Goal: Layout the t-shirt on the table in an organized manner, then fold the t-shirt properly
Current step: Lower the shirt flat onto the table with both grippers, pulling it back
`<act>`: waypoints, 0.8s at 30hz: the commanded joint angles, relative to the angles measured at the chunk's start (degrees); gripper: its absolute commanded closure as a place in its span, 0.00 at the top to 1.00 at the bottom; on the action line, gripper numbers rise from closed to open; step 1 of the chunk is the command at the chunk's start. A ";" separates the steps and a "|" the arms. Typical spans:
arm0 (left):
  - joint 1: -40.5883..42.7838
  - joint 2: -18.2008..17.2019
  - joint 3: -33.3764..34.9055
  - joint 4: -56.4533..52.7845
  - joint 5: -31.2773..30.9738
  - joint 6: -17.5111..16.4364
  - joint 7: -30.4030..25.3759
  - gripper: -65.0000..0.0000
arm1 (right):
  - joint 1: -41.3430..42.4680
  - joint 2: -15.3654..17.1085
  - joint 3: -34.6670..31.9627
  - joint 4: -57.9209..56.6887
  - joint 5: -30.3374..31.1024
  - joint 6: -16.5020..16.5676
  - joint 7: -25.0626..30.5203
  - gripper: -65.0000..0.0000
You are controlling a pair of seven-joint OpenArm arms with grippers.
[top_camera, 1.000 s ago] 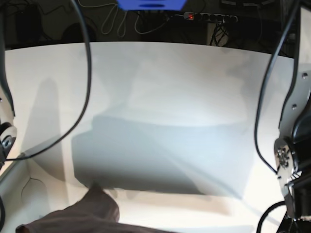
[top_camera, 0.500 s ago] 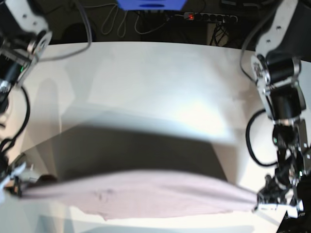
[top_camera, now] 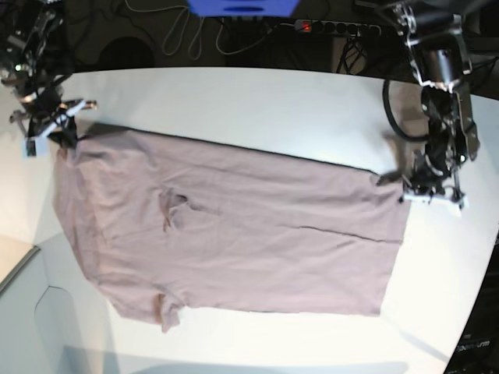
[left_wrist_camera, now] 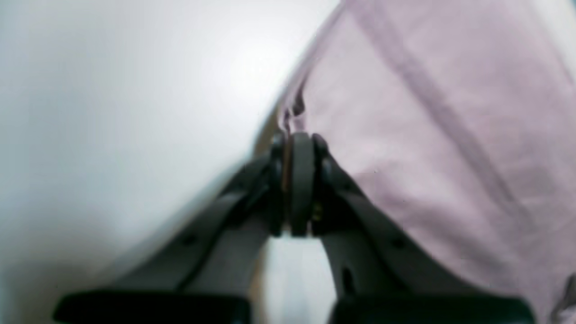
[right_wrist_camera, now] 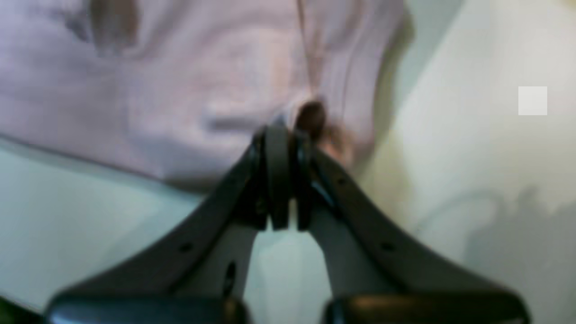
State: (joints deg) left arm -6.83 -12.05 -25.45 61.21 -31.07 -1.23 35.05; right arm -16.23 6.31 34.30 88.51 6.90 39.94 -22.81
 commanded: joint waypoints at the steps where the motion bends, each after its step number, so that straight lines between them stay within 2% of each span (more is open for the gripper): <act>1: 0.37 -0.74 -1.14 1.51 -0.45 -0.22 -0.63 0.00 | -0.43 0.68 0.38 0.24 1.06 0.06 2.46 0.00; 9: 11.53 0.93 -6.59 9.16 -0.45 -0.30 -0.45 0.00 | -5.62 0.86 3.54 -2.31 1.06 0.06 5.80 0.00; 14: 15.84 2.25 -7.03 13.65 -0.45 -0.30 -0.37 0.00 | -8.43 0.86 3.63 -2.31 1.06 0.06 5.80 0.00; 24: 23.58 2.25 -7.03 20.59 -0.45 -0.30 -0.45 0.00 | -11.86 0.86 3.54 -1.96 1.06 0.06 5.88 0.00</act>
State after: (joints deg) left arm 16.95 -9.04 -32.21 80.53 -31.11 -1.30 35.51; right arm -27.49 6.50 37.47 85.62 7.35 39.83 -17.91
